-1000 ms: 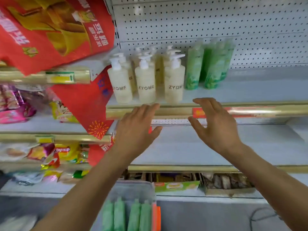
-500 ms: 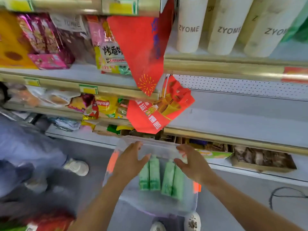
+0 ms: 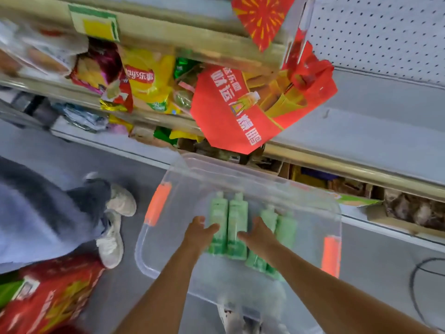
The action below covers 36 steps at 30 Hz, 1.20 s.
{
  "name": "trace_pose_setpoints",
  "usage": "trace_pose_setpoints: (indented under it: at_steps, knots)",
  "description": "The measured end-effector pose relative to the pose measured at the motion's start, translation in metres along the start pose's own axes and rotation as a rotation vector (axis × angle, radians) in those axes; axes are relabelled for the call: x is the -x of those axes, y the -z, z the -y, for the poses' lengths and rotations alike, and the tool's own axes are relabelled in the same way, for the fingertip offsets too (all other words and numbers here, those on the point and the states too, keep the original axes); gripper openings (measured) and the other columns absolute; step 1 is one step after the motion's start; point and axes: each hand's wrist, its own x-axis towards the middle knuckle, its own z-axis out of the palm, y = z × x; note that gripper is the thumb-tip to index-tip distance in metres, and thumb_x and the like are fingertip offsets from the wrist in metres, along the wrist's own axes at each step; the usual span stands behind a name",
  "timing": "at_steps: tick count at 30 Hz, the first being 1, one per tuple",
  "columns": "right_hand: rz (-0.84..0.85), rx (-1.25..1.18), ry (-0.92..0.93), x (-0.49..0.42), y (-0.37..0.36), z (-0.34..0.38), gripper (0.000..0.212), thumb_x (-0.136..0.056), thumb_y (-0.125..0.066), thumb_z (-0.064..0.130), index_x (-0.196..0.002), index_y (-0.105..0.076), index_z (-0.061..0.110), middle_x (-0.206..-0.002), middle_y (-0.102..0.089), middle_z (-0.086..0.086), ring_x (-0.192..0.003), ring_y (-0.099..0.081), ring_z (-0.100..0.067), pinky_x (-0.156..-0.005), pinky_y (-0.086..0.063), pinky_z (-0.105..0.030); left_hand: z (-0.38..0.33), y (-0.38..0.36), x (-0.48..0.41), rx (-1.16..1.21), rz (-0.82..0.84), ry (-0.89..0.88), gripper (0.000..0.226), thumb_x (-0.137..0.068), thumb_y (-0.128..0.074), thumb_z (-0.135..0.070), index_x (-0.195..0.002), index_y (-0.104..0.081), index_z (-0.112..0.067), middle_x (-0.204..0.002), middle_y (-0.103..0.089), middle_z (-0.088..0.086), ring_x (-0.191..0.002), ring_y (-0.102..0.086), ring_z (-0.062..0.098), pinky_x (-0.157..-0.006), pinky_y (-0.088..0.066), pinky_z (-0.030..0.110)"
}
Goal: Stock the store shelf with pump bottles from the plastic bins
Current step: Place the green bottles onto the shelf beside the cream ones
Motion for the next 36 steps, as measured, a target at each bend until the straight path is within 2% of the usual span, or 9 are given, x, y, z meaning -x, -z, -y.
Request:
trace_pose_setpoints:
  at_steps: [5,10,14,19,23,28,30,32,36]
  knots:
    - [-0.026,-0.16,-0.122,-0.035,-0.029,0.004,0.089,-0.09,-0.064,0.027,-0.15,-0.005,-0.002,-0.154,-0.029,-0.017,-0.138,-0.035,-0.03,-0.107,-0.032,-0.031,0.004,-0.022,-0.035,0.18,0.046,0.09,0.063,-0.099,-0.042,-0.049,-0.139,-0.046,-0.001,-0.136,-0.055,0.019,-0.121,-0.055,0.034,-0.104,-0.044,0.042]
    - [-0.046,-0.201,-0.257,-0.049,-0.048,0.007,0.086,-0.088,-0.062,0.044,-0.147,-0.02,-0.002,-0.149,-0.033,-0.02,-0.136,-0.037,-0.034,-0.11,-0.032,-0.039,0.004,-0.036,-0.049,0.132,0.022,0.203,0.09,-0.09,-0.025,-0.075,-0.15,-0.03,-0.009,-0.152,-0.035,0.019,-0.137,-0.037,0.037,-0.115,-0.029,0.047]
    - [-0.036,-0.274,-0.249,-0.049,-0.055,-0.001,0.068,-0.088,-0.062,0.04,-0.14,-0.035,0.005,-0.136,-0.048,-0.016,-0.121,-0.051,-0.032,-0.099,-0.045,-0.041,0.006,-0.034,-0.044,0.181,0.047,0.236,0.099,-0.081,-0.03,-0.083,-0.15,-0.031,-0.011,-0.15,-0.041,0.016,-0.13,-0.046,0.036,-0.109,-0.038,0.048]
    - [-0.014,-0.481,-0.163,-0.015,-0.027,-0.005,0.046,-0.084,-0.07,0.03,-0.119,-0.049,0.01,-0.102,-0.065,-0.007,-0.08,-0.063,-0.015,-0.054,-0.044,-0.022,-0.003,-0.024,-0.011,0.283,0.139,0.194,0.111,-0.068,-0.036,-0.092,-0.147,-0.039,-0.015,-0.146,-0.048,0.015,-0.129,-0.05,0.037,-0.107,-0.041,0.053]
    - [0.034,-0.592,-0.09,0.027,0.01,-0.006,0.036,-0.081,-0.072,0.036,-0.103,-0.048,0.023,-0.093,-0.059,0.007,-0.079,-0.057,-0.005,-0.059,-0.043,-0.025,-0.024,-0.015,0.039,0.381,0.227,0.135,0.124,-0.047,-0.042,-0.098,-0.148,-0.038,-0.026,-0.15,-0.044,0.011,-0.133,-0.047,0.035,-0.109,-0.038,0.055]
    - [-0.016,-0.621,0.011,0.09,0.057,0.0,0.04,-0.073,-0.077,0.028,-0.105,-0.057,0.019,-0.098,-0.069,-0.002,-0.089,-0.068,-0.02,-0.079,-0.056,-0.04,-0.056,-0.011,0.108,0.421,0.265,-0.022,0.079,-0.071,-0.056,-0.082,-0.13,-0.049,-0.03,-0.125,-0.059,-0.003,-0.111,-0.061,0.02,-0.087,-0.055,0.042]
    - [-0.064,-0.617,0.063,0.114,0.077,0.002,0.041,-0.071,-0.079,0.023,-0.106,-0.058,0.017,-0.094,-0.071,-0.003,-0.085,-0.07,-0.02,-0.07,-0.056,-0.035,-0.069,-0.011,0.135,0.434,0.277,-0.109,0.05,-0.075,-0.063,-0.072,-0.112,-0.053,-0.039,-0.11,-0.063,-0.012,-0.096,-0.064,0.009,-0.076,-0.056,0.033]
    - [-0.117,-0.61,0.111,0.137,0.097,0.004,0.041,-0.071,-0.079,0.023,-0.105,-0.057,0.017,-0.093,-0.071,-0.003,-0.082,-0.07,-0.019,-0.063,-0.055,-0.03,-0.085,-0.011,0.16,0.447,0.315,-0.186,0.043,-0.076,-0.069,-0.064,-0.11,-0.057,-0.04,-0.109,-0.07,-0.008,-0.095,-0.07,0.015,-0.08,-0.059,0.039]
    - [-0.262,-0.649,0.219,0.184,0.137,0.004,0.035,-0.072,-0.079,0.018,-0.103,-0.063,0.018,-0.087,-0.072,-0.002,-0.073,-0.071,-0.017,-0.058,-0.056,-0.028,-0.121,-0.012,0.213,0.455,0.346,-0.358,0.032,-0.079,-0.073,-0.053,-0.104,-0.063,-0.035,-0.09,-0.077,-0.009,-0.08,-0.075,0.014,-0.057,-0.059,0.03]
